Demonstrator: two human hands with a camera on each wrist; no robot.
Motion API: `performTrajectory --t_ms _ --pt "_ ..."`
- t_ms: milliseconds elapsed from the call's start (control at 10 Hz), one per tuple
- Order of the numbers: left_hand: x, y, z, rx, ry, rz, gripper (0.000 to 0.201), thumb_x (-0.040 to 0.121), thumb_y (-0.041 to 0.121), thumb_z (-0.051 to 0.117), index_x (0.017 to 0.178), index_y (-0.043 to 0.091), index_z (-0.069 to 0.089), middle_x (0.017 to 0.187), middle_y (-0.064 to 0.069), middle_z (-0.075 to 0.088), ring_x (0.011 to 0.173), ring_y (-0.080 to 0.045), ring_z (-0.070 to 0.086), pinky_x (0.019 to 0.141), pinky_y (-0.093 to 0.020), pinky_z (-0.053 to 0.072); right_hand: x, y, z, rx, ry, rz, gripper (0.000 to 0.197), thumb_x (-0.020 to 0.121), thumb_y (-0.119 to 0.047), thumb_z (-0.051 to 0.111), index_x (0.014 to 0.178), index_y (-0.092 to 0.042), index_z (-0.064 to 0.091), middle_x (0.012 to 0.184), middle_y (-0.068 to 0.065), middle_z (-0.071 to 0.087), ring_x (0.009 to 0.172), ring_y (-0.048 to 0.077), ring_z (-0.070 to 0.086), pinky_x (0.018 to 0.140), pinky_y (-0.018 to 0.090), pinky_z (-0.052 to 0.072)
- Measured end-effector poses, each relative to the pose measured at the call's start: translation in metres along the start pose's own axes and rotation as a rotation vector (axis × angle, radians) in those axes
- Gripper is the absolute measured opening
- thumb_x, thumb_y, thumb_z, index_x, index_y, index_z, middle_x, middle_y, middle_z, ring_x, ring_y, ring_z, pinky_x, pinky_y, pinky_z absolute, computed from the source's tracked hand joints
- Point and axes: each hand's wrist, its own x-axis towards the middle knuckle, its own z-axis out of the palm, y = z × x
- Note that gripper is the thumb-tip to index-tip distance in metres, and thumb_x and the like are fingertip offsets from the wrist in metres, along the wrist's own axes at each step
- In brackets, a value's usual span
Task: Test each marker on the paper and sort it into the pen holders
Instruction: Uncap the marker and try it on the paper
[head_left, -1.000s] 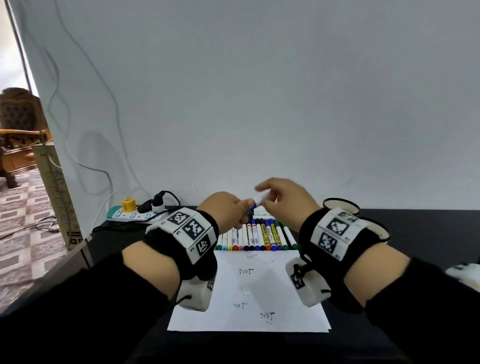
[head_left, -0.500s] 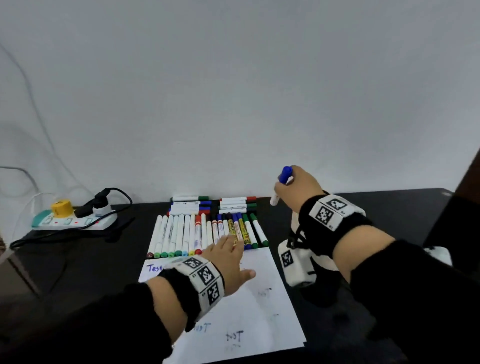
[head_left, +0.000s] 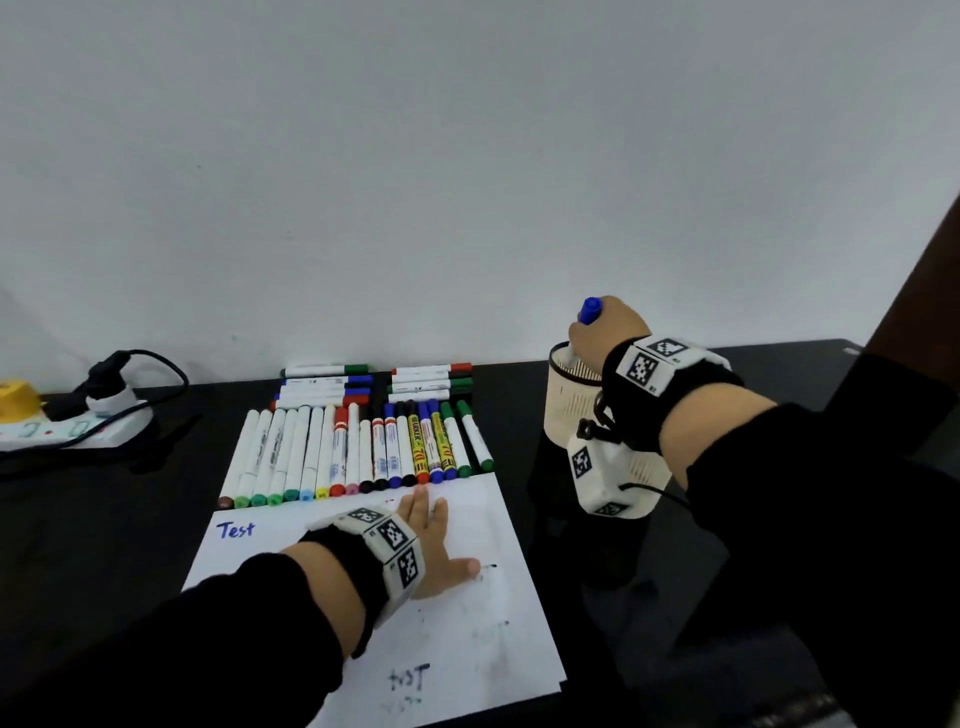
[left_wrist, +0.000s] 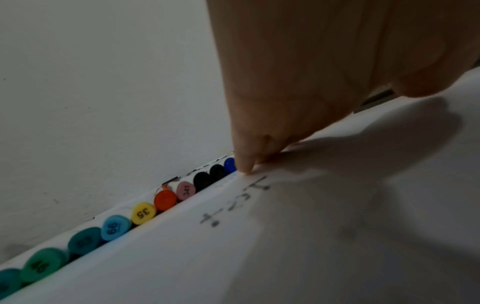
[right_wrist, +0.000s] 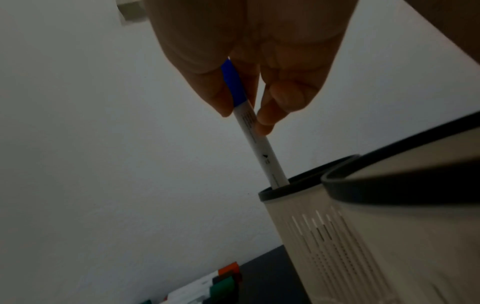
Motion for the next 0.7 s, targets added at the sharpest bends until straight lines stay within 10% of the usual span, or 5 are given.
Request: performTrajectory --t_ms 300,700 --pt "0.004 0.001 0.004 0.003 -0.008 -0.011 0.088 0.093 0.061 0.029 0.147 0.010 -0.018 0.152 -0.012 -0.028 0.143 -0.027 -0.017 0.117 -0.045 -0.001 0.016 0.010 0.013 -0.180 -0.083 0.056 0.014 0.092 -0.022 0.050 0.085 -0.010 0.049 0.071 0.004 0.050 0.059 0.016 0.046 0.065 0.031 0.037" --pt "0.007 0.000 0.004 0.015 -0.017 -0.007 0.088 0.092 0.062 0.028 0.147 0.010 -0.018 0.152 -0.011 -0.027 0.143 -0.027 -0.017 0.118 -0.044 0.000 0.008 0.016 0.014 -0.134 -0.073 0.046 0.030 0.088 -0.018 0.053 0.111 -0.004 0.067 0.112 0.013 0.068 0.099 0.029 0.065 0.088 0.036 0.051"
